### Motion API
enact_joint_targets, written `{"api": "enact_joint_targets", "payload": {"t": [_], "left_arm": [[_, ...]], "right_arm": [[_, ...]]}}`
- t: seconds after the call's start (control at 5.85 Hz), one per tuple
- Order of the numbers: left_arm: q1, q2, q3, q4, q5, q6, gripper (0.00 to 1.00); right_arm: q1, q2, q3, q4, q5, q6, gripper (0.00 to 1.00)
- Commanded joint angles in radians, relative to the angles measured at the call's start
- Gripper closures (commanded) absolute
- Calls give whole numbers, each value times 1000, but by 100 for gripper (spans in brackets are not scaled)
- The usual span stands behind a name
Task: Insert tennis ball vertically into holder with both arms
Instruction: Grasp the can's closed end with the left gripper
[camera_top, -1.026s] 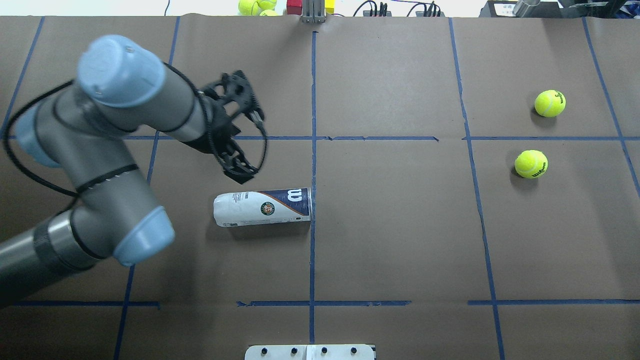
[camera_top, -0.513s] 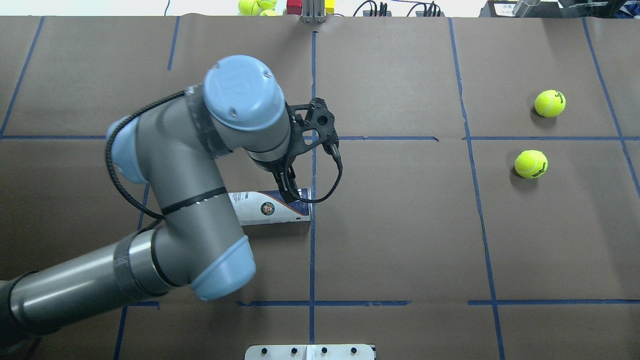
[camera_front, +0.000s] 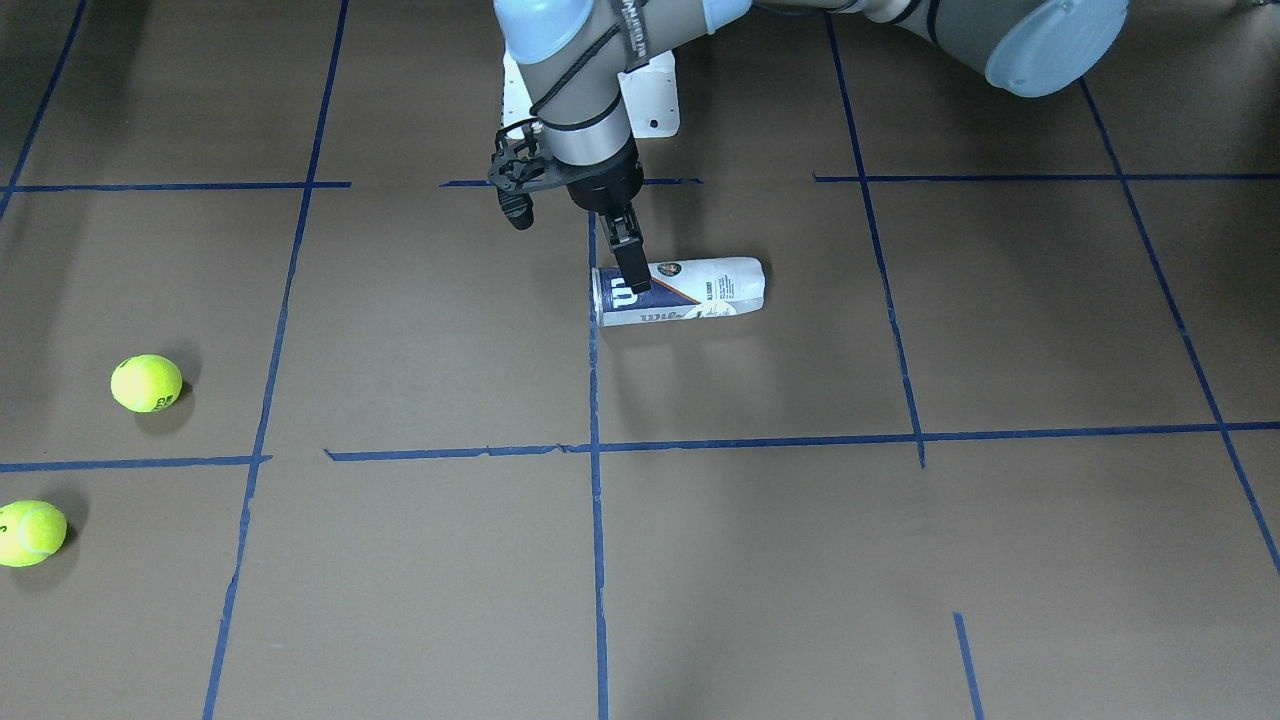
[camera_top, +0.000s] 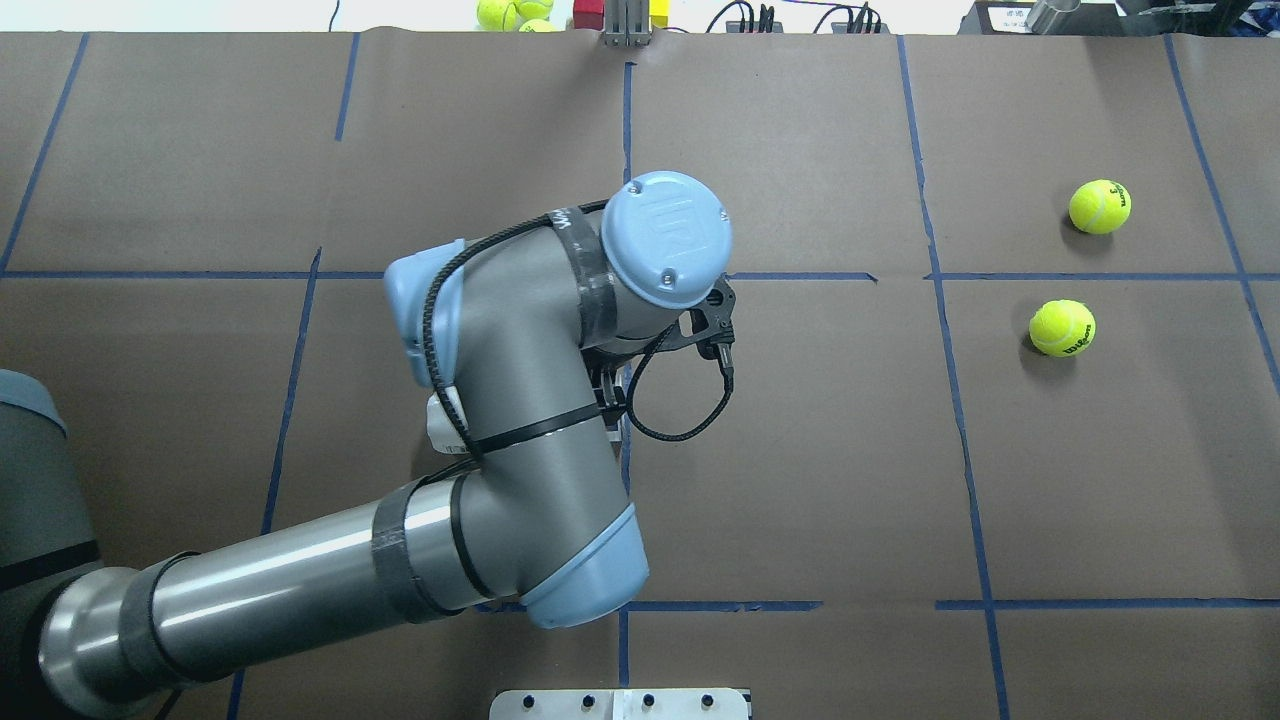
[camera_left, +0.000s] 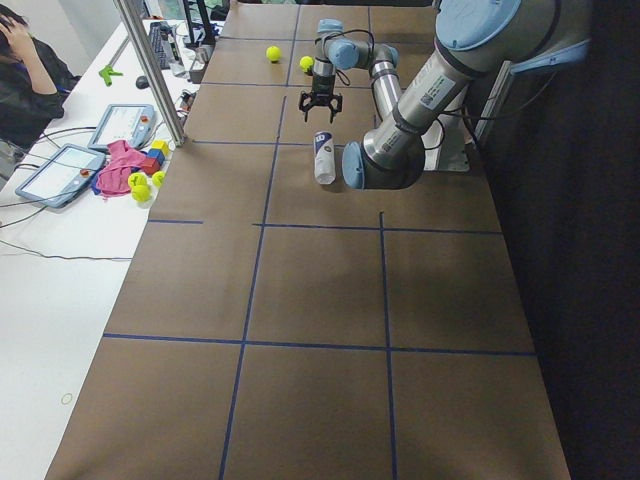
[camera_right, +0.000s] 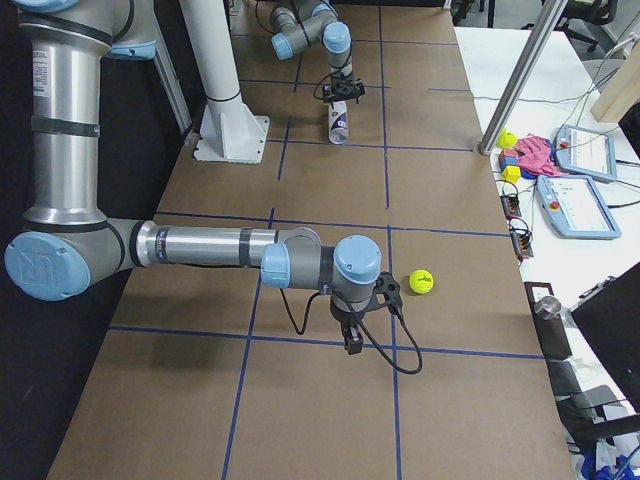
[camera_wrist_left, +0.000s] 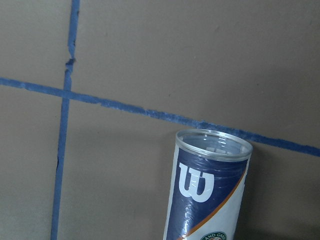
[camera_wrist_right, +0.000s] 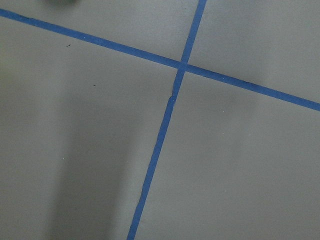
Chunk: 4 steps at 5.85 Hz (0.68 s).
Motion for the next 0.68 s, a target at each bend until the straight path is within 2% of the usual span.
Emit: {"api": "enact_joint_targets", "payload": {"t": [0.0,0.51], "left_arm": [[30,-33,73,43,3,18,0],[46,-33,107,34,16,18,0]], "right_arm": [[0,0,1,0,0,-1,0],[0,0,-2,0,0,-1,0]]}}
